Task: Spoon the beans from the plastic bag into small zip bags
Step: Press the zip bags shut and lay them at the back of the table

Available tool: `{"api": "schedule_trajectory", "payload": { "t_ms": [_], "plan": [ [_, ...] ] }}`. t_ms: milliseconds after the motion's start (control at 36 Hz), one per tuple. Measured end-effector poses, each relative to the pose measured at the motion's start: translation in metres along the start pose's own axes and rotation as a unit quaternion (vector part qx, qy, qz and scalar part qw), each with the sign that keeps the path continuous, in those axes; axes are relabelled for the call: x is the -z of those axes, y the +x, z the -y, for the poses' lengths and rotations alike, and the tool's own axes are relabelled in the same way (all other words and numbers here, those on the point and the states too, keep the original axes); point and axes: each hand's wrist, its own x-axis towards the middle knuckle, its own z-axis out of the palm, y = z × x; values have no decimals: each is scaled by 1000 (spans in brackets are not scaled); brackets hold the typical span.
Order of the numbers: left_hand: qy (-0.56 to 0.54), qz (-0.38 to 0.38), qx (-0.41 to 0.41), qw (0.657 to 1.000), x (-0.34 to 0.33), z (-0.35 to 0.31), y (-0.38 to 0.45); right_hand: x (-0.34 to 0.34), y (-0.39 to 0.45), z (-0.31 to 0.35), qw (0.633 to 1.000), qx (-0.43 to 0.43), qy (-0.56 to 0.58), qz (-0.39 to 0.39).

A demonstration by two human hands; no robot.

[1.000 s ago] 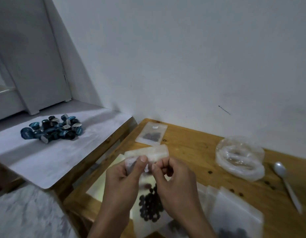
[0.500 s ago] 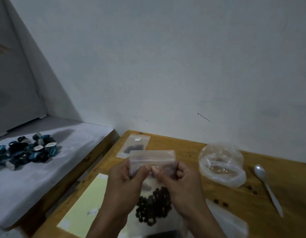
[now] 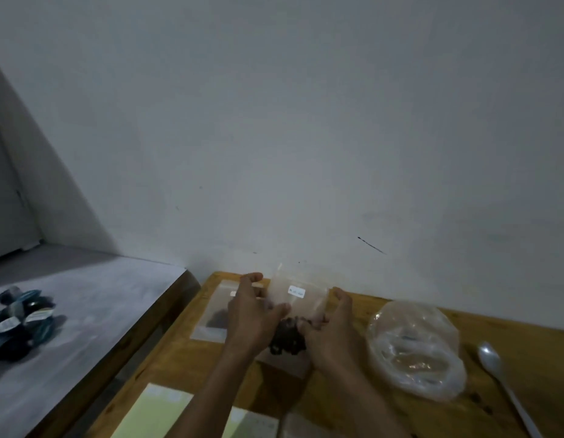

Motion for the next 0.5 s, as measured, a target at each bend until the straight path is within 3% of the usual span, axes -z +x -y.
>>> {"api": "schedule_trajectory", "payload": {
  "t_ms": [111, 361, 500],
  "plan": [
    [93, 53, -17, 994, -15, 16, 22, -18, 29, -14, 998, 13, -55, -14],
    [184, 52, -49, 980, -31, 26, 21, -32, 39, -25, 978, 44, -201, -13],
    [197, 31, -66, 978, -21, 19, 6, -19, 18, -19, 978, 69, -195, 4]
  ]
}}
